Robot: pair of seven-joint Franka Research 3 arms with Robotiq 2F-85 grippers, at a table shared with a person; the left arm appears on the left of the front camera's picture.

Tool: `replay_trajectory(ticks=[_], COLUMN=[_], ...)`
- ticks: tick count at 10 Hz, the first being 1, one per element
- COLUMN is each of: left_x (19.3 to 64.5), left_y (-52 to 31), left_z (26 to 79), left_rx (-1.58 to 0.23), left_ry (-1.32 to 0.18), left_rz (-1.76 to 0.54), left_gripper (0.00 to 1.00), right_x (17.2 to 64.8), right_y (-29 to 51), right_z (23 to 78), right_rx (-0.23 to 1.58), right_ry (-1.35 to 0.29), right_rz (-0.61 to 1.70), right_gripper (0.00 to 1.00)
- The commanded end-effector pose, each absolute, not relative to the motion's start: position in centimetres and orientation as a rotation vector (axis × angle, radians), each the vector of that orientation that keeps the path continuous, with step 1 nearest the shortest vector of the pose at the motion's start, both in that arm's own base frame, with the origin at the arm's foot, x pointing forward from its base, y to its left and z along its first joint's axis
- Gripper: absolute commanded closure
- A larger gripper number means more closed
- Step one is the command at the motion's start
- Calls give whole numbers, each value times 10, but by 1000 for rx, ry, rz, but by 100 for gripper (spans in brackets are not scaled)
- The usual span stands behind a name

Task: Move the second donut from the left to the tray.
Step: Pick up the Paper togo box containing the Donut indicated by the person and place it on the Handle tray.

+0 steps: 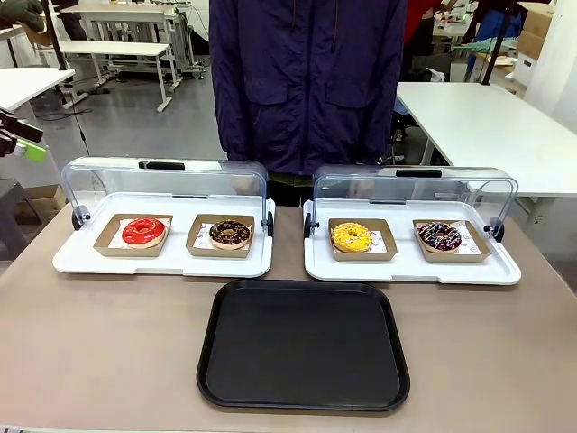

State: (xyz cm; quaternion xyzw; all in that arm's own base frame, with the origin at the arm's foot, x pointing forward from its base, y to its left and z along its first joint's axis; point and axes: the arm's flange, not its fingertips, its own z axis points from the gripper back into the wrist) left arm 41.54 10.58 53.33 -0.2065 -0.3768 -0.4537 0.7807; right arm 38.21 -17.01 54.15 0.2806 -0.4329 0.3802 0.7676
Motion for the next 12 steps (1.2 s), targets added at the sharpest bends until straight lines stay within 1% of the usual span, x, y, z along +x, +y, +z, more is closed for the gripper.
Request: replay_trajectory(ticks=[1, 12], left_x=[414, 414], left_y=[107, 107], left_z=[534, 534], left_rx=[-453, -453], left_ry=[-812, -812], left_rz=[-978, -978], left_gripper=[0, 0], right_x=[382, 382], right_y=[-166, -166], right_z=[541, 541], right_rx=[599, 599], right_ry=[-933, -933], right_rz=[872, 872], right_gripper=[0, 0])
